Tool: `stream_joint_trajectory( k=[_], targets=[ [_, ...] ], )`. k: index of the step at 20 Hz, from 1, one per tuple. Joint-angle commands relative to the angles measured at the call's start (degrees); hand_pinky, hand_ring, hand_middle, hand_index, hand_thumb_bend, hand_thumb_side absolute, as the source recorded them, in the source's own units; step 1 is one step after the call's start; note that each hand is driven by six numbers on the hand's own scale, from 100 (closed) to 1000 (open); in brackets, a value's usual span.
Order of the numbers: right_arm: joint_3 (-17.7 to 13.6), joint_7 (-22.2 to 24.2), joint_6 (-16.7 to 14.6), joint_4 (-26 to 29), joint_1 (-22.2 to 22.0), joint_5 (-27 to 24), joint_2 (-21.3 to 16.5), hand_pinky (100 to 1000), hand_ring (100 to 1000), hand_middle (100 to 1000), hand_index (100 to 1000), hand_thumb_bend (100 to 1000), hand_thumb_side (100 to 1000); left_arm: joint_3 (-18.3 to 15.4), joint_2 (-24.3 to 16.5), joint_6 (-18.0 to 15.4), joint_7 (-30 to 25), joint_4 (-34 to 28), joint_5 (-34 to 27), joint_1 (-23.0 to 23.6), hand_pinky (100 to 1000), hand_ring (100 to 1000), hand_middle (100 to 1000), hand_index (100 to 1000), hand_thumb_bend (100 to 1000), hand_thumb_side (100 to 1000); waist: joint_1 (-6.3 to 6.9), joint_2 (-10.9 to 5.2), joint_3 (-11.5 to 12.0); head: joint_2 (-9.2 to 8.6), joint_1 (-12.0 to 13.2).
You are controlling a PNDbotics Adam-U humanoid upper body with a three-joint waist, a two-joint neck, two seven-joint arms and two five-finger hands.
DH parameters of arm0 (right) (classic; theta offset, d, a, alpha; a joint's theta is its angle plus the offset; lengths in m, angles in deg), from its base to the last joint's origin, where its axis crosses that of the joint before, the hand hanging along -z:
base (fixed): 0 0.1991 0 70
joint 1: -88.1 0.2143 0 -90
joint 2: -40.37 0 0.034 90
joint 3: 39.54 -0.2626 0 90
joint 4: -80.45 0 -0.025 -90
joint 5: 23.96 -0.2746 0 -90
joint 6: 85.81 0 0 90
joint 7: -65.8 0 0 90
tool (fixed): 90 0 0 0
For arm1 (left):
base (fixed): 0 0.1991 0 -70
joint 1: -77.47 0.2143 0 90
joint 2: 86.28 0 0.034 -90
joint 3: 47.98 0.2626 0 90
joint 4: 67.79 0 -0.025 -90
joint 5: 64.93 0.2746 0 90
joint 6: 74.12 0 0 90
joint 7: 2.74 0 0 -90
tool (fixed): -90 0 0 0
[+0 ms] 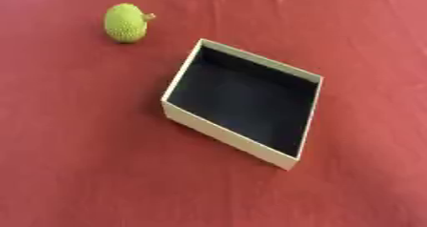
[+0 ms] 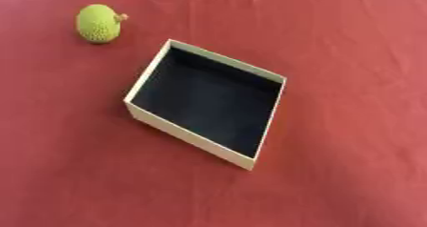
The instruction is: Pick up objects on the table and place them in the box.
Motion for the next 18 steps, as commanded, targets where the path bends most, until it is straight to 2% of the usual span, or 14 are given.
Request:
stream_joint_trajectory(
  k=[1, 7, 12, 15, 18],
  targets=[
    [-0.1, 0.4, -0.1, 1.1, 0.7, -0.5, -1.6, 773, 713, 608, 774, 132, 559, 1.6, -0.6, -0.7, -2.1, 3.6, 2.7, -3.6, 781, 746, 695, 850, 100, 729, -0.02, -1.80, -0.1, 0.37, 0.5],
    [0.2, 0.8, -0.1, 1.1, 1.1, -0.8, -1.4, 773, 713, 608, 774, 132, 554, 4.6, 2.6, -1.0, -3.6, 12.3, 10.7, -10.6, 779, 750, 704, 854, 100, 727, 0.06, -2.25, -0.3, 0.38, 1.4],
    [0.4, 1.0, -0.1, 1.1, 1.4, -1.1, -1.1, 773, 713, 608, 775, 132, 553, 4.8, 6.6, -1.8, -3.2, 19.5, 16.9, -15.4, 778, 749, 703, 856, 100, 717, -0.01, -2.70, -0.4, 0.31, 1.1],
    [0.4, 1.1, -0.1, 1.1, 1.5, -1.2, -0.9, 773, 713, 608, 774, 132, 553, 4.6, 9.1, -2.2, -3.0, 22.8, 20.2, -17.6, 778, 750, 703, 858, 100, 679, -0.01, -2.83, -0.5, 0.49, 1.0],
    [0.5, 1.1, -0.1, 1.1, 1.5, -1.3, -0.8, 773, 713, 608, 774, 131, 554, 4.5, 11.2, -2.3, -3.0, 24.9, 22.8, -19.1, 777, 751, 704, 857, 100, 560, -0.02, -2.86, -0.5, 0.75, 0.6]
  ],
)
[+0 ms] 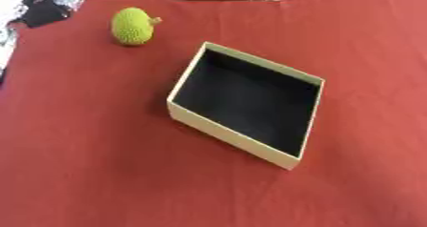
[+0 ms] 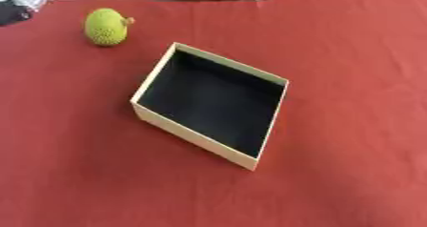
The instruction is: Pick up objects on the table and place them in the box.
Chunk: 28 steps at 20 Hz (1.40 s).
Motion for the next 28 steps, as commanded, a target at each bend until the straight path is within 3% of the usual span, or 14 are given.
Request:
stream_joint_trajectory(
  k=[1, 2, 8, 10, 20, 28],
  targets=[
    [-0.1, 0.2, 0.0, 1.1, 0.8, -0.4, -0.8, 773, 713, 608, 774, 131, 554, -0.5, 0.6, -0.3, 0.0, 1.5, 3.0, -2.2, 778, 753, 706, 858, 100, 524, -0.04, -1.59, -0.1, 0.34, -0.4],
    [-0.1, 0.2, 0.0, 1.1, 0.9, -0.4, -0.8, 773, 713, 608, 774, 130, 554, -0.4, 1.1, -0.4, -0.1, 1.8, 4.1, -2.6, 781, 760, 716, 862, 100, 442, -0.04, -1.59, -0.1, 0.35, -0.6],
    [0.0, 0.2, 0.0, 1.1, 1.0, -0.5, -0.7, 773, 713, 608, 774, 130, 554, 0.2, 2.9, -1.0, 1.6, 2.2, 14.5, -3.7, 818, 807, 778, 904, 100, 157, 0.00, -1.61, -0.3, 0.37, -0.3],
    [0.0, 0.2, 0.0, 1.1, 1.0, -0.5, -0.6, 773, 713, 608, 774, 130, 554, 0.3, 3.3, -0.8, 3.6, 2.2, 18.4, -3.9, 823, 816, 785, 907, 112, 117, 0.02, -1.61, -0.4, 0.30, -0.1],
    [0.2, 0.5, 0.1, 1.1, 1.3, -0.9, 0.1, 773, 713, 608, 774, 130, 554, -1.2, 7.6, 0.8, 6.8, 6.7, 29.2, -6.4, 829, 827, 799, 919, 128, 100, -0.16, -1.78, -0.8, -0.44, 2.0],
    [0.1, 0.3, 0.1, 1.1, 1.3, -0.9, 0.1, 773, 713, 608, 774, 130, 554, -1.2, 7.9, 0.4, 7.9, 7.4, 32.1, -5.7, 829, 832, 809, 921, 152, 100, 0.00, -1.72, -1.0, -0.99, 0.6]
  ],
)
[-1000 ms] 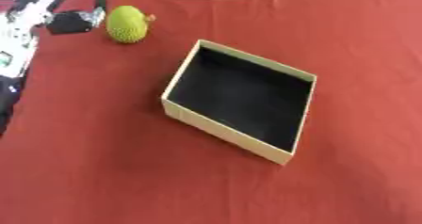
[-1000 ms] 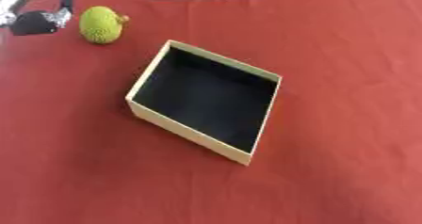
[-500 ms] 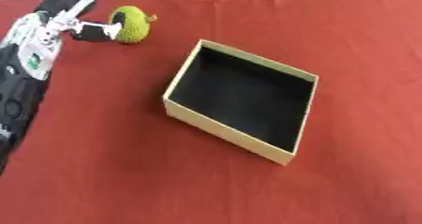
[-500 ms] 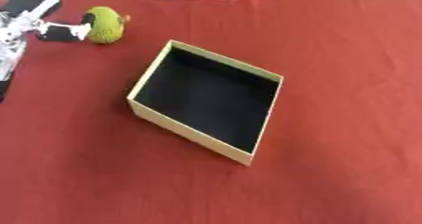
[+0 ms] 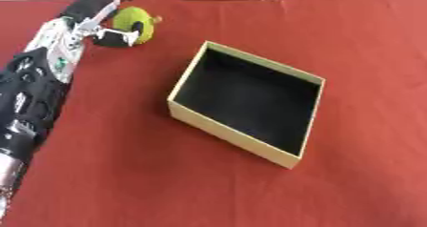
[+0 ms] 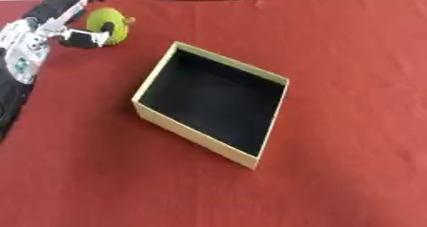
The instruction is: Pick up objects on the table and place them in the box.
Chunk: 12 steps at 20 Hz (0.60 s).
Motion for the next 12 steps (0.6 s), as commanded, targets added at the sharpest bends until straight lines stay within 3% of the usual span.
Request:
stream_joint_trajectory(
  k=[1, 8, 12],
  targets=[
    [-0.3, 0.1, 0.0, 1.1, 0.8, -0.3, -0.9, 773, 713, 608, 774, 130, 554, -0.4, -1.0, 0.0, 0.8, -0.3, 1.7, -0.7, 830, 837, 815, 924, 158, 100, -0.05, -1.53, -0.1, -0.61, -0.3],
    [-0.2, 0.1, 0.0, 1.1, 0.7, -0.3, -0.8, 772, 713, 607, 773, 129, 554, -0.6, -0.8, 2.3, 4.5, -0.1, 7.1, -0.6, 866, 882, 856, 933, 241, 100, -0.06, -1.42, -0.3, -0.37, -0.3],
    [-0.2, 0.1, 0.0, 1.1, 0.7, -0.3, -0.8, 772, 713, 607, 773, 128, 554, -1.0, -0.8, 3.9, 4.1, -0.3, 6.9, -0.6, 878, 889, 853, 938, 270, 100, -0.04, -1.30, -0.4, -0.20, -0.2]
  ],
)
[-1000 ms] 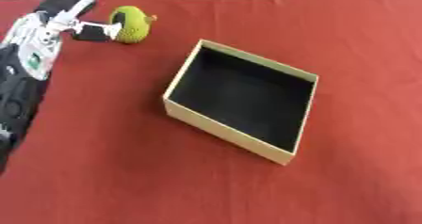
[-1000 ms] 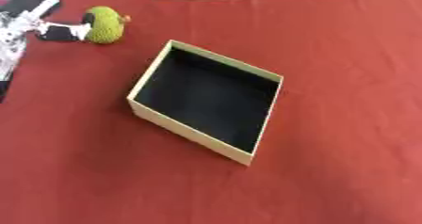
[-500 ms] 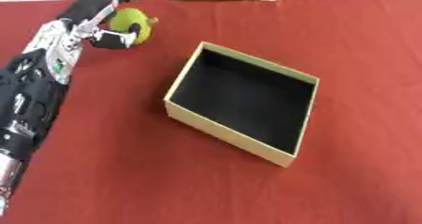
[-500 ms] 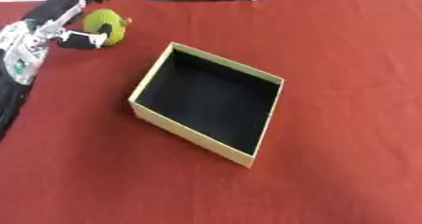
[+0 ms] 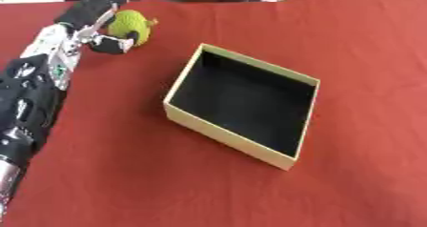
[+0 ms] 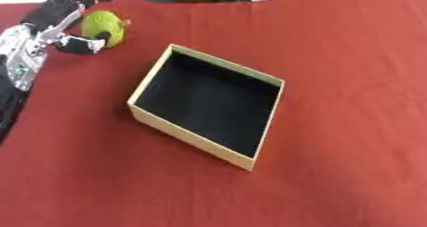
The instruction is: Pick up objects on the table and place them in the box.
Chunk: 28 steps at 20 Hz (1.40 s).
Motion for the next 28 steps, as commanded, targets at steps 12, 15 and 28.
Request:
stream_joint_trajectory(
  k=[12, 15, 28],
  targets=[
    [0.0, 0.4, -0.2, 1.1, 1.7, -0.6, -0.6, 772, 712, 606, 772, 125, 555, -1.9, -1.8, 3.3, -11.7, -1.1, -4.2, -3.6, 892, 911, 866, 955, 250, 100, -0.37, -0.49, -1.3, -0.52, 1.0],
    [0.1, 0.4, -0.2, 1.1, 2.0, -0.6, -0.6, 772, 711, 605, 771, 125, 555, -2.5, -1.9, 3.7, -13.5, -0.6, -4.3, -4.3, 893, 913, 865, 955, 249, 100, -0.40, -0.14, -1.7, -0.63, 1.4],
    [0.2, 0.4, -0.1, 1.1, 2.0, -0.7, -0.5, 772, 711, 604, 771, 122, 555, -3.4, -2.0, 6.4, -11.8, 0.9, 2.7, -4.1, 844, 881, 827, 925, 219, 100, -0.32, 0.72, -1.8, -0.95, 1.8]
  ],
)
